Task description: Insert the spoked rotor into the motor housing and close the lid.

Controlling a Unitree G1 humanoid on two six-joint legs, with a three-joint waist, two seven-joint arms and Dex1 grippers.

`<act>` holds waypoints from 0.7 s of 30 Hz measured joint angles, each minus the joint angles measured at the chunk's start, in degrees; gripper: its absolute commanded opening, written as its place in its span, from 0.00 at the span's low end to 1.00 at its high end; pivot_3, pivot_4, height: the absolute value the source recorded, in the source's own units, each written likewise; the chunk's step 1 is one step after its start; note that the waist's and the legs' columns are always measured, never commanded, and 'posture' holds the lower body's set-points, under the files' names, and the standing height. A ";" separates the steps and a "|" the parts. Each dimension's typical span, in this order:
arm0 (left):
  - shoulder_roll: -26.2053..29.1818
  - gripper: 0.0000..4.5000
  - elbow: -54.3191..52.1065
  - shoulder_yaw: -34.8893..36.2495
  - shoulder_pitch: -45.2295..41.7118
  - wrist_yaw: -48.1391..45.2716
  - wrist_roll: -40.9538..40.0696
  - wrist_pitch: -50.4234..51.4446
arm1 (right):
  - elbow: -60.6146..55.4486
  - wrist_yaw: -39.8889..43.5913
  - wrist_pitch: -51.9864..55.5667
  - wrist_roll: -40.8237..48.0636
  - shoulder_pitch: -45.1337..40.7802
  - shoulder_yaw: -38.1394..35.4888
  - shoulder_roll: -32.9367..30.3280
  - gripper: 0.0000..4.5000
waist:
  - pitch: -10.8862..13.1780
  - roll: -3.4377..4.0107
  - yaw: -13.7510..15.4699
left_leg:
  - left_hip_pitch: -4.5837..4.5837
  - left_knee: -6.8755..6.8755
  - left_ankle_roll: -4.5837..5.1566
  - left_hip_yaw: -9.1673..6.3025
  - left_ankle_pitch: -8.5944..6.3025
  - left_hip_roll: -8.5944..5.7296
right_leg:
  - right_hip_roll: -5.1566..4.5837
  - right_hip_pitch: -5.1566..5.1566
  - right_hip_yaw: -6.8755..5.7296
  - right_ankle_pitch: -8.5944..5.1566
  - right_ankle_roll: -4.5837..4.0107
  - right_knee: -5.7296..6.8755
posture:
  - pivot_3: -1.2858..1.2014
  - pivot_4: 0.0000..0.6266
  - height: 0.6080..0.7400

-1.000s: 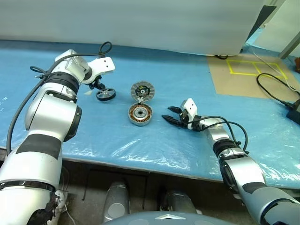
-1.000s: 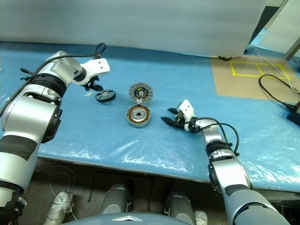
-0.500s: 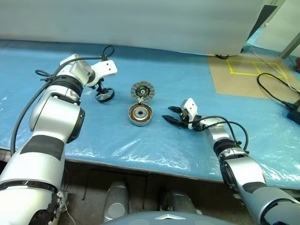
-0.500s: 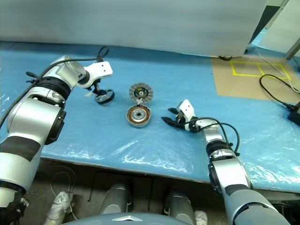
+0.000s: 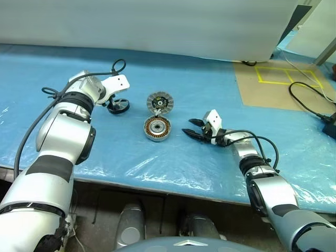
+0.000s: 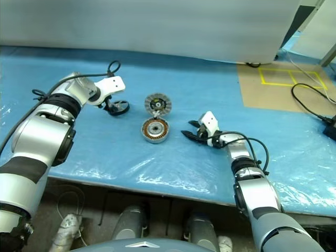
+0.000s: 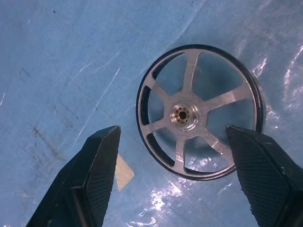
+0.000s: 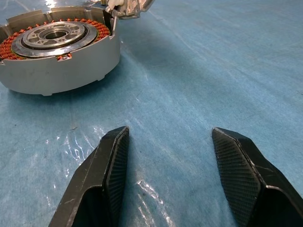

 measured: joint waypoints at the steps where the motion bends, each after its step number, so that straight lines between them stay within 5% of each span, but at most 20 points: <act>1: -0.28 0.83 0.06 0.27 0.12 0.13 -0.21 0.02 | -0.12 -0.02 0.00 0.00 0.09 -0.01 -0.02 0.64 | 0.00 0.00 0.02 | 0.00 -0.01 0.00 0.00 0.00 0.00 | 0.00 0.00 0.00 0.00 0.00 -0.01 | 0.52 0.24 1.00; 21: 0.68 0.83 0.06 1.18 0.97 0.14 -0.58 0.31 | -0.98 -0.04 0.00 -0.07 0.54 0.00 -0.07 0.64 | 0.01 0.00 -0.04 | 0.04 -0.37 -0.01 0.05 -0.01 -0.03 | 0.00 -0.05 0.01 -0.01 0.01 -0.25 | 0.52 0.24 1.00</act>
